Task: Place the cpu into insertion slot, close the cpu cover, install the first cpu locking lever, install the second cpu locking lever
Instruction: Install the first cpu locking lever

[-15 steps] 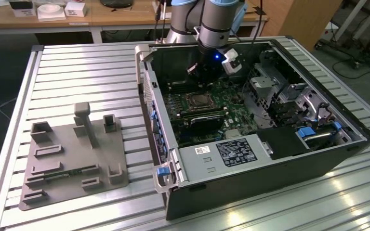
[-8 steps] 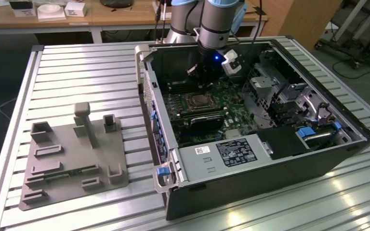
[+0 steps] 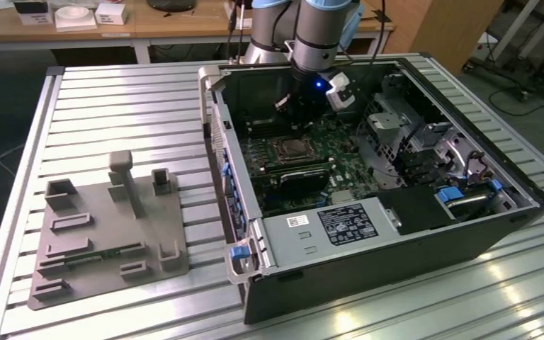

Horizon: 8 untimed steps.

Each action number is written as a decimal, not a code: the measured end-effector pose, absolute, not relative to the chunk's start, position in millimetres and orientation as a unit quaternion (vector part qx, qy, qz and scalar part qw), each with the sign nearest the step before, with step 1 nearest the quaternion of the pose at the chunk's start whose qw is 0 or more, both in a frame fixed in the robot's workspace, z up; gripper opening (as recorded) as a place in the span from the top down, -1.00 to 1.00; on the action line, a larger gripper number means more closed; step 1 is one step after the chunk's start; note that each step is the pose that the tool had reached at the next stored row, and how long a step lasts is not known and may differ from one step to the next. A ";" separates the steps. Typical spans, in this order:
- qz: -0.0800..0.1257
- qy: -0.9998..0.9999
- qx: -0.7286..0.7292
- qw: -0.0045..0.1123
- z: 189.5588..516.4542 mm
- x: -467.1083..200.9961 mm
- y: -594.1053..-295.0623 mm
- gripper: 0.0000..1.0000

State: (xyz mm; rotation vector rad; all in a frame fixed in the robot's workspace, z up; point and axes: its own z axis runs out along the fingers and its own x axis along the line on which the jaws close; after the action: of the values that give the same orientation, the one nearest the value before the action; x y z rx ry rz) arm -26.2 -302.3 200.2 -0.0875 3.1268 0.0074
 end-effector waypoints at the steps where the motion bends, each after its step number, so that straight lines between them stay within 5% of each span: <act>1: 0.002 1.000 -0.028 0.006 202.3 -26.3 -302.2 0.79; 8: 0.002 1.000 -0.028 0.007 212.9 -27.9 -301.7 0.79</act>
State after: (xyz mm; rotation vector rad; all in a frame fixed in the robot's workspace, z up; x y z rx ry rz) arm -27.9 -301.7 212.9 -0.0875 3.1265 0.0054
